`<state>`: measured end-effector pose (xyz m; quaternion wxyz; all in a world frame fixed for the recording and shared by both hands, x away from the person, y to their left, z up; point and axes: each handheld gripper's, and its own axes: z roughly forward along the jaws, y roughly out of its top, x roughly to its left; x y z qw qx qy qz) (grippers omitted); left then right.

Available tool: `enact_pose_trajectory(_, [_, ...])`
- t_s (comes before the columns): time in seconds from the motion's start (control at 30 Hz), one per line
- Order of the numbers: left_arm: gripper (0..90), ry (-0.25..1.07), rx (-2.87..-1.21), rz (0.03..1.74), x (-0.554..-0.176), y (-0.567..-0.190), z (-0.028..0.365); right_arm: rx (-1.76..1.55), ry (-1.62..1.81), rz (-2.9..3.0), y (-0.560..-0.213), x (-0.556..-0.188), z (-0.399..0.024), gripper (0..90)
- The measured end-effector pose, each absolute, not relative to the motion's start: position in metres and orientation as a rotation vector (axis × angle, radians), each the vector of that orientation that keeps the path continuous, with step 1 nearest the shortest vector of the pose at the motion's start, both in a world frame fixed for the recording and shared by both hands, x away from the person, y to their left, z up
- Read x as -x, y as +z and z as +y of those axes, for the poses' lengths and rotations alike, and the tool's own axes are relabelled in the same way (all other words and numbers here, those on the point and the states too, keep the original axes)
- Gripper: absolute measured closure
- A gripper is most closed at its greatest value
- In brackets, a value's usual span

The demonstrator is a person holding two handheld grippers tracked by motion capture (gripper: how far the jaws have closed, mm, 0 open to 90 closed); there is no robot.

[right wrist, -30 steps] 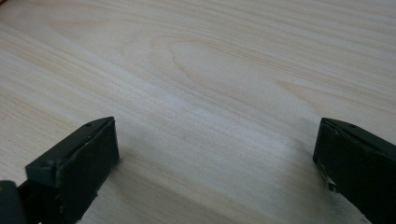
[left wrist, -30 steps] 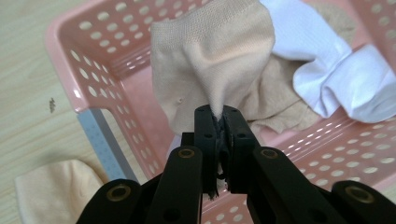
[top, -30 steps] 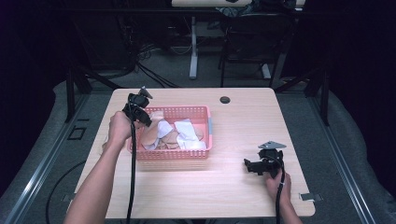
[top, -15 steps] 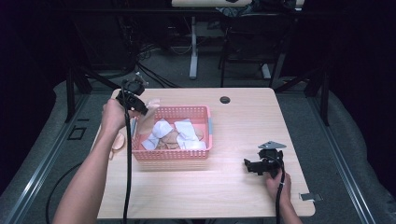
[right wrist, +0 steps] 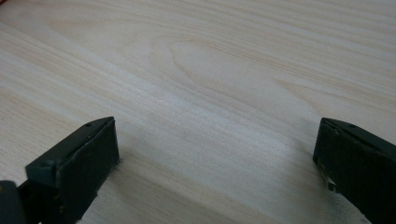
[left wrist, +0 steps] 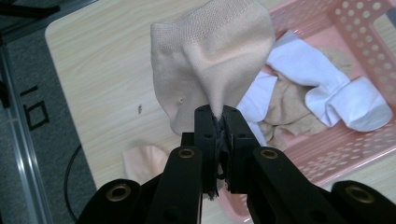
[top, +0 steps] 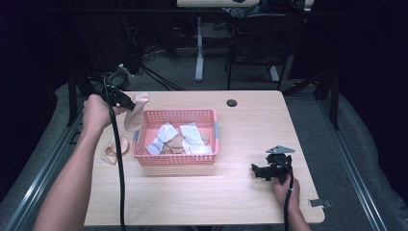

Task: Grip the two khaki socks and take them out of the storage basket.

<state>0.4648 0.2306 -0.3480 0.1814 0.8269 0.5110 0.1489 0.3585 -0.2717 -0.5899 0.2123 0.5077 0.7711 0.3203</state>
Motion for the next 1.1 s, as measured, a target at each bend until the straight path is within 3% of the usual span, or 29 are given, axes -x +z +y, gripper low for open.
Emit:
enact_pose_trajectory(0.57, [85.9,0.437,-2.247,1.627,-0.451,-0.362,0.293,-1.415,0.886,2.141,-0.590,-0.358,-0.272,0.0])
enact_pose_trajectory(1.1, [85.5,0.270,-2.256,1.770,-0.457,-0.442,0.314,-1.412,0.898,2.136,-0.590,-0.359,-0.271,0.0])
